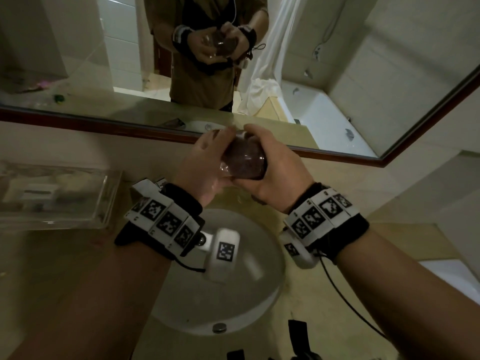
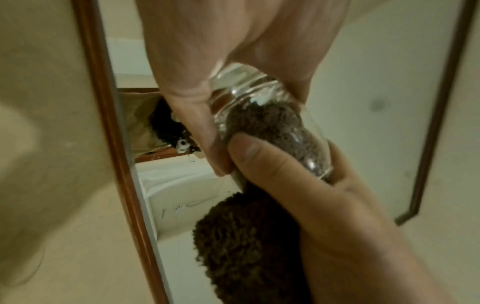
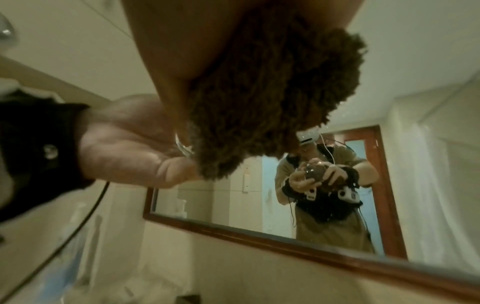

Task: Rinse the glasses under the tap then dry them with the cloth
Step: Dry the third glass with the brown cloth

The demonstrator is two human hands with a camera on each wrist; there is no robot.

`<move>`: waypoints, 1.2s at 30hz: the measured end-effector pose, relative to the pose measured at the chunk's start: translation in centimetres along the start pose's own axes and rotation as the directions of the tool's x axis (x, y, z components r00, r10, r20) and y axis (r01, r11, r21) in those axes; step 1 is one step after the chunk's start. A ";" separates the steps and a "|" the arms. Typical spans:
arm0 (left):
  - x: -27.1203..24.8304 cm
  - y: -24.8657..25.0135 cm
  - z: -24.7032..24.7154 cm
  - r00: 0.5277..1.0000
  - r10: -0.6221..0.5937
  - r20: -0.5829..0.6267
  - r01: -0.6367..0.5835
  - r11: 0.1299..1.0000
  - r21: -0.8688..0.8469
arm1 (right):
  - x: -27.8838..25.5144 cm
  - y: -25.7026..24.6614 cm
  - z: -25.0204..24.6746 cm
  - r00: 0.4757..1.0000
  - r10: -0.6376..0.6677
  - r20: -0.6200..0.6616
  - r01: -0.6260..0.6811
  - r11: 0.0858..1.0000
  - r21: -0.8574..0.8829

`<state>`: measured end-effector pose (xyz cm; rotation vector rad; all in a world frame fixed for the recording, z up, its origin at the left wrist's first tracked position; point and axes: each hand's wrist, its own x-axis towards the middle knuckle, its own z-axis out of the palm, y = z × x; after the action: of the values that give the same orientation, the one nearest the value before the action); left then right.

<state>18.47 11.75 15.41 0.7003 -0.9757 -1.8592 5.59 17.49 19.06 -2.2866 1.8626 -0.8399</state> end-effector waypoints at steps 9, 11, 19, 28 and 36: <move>-0.4 0.2 -0.2 0.971 0.237 -0.025 -0.226 0.950 0.216 | 1.0 0.9 -0.8 0.905 0.342 0.252 -0.423 0.683 0.596; -0.4 0.0 -0.2 0.993 0.115 -0.021 -0.114 0.993 0.038 | 0.7 0.1 -0.9 0.962 0.246 0.118 -0.272 0.881 0.388; -0.5 0.4 0.5 0.979 0.183 -0.093 -0.165 0.971 0.173 | 0.7 0.6 -0.4 0.966 0.238 0.099 -0.257 0.891 0.375; 0.0 -0.6 0.2 1.000 -0.025 0.000 0.025 1.000 0.016 | 0.0 0.8 -0.2 0.990 0.130 0.062 -0.135 0.986 0.096; -0.3 0.1 0.3 0.965 0.254 -0.067 -0.223 0.926 0.304 | 0.7 1.5 0.0 0.886 0.350 0.305 -0.464 0.677 0.571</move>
<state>18.43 12.12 15.70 0.8080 -1.2255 -1.4649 4.32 16.43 18.76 -1.4059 1.5839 -0.9637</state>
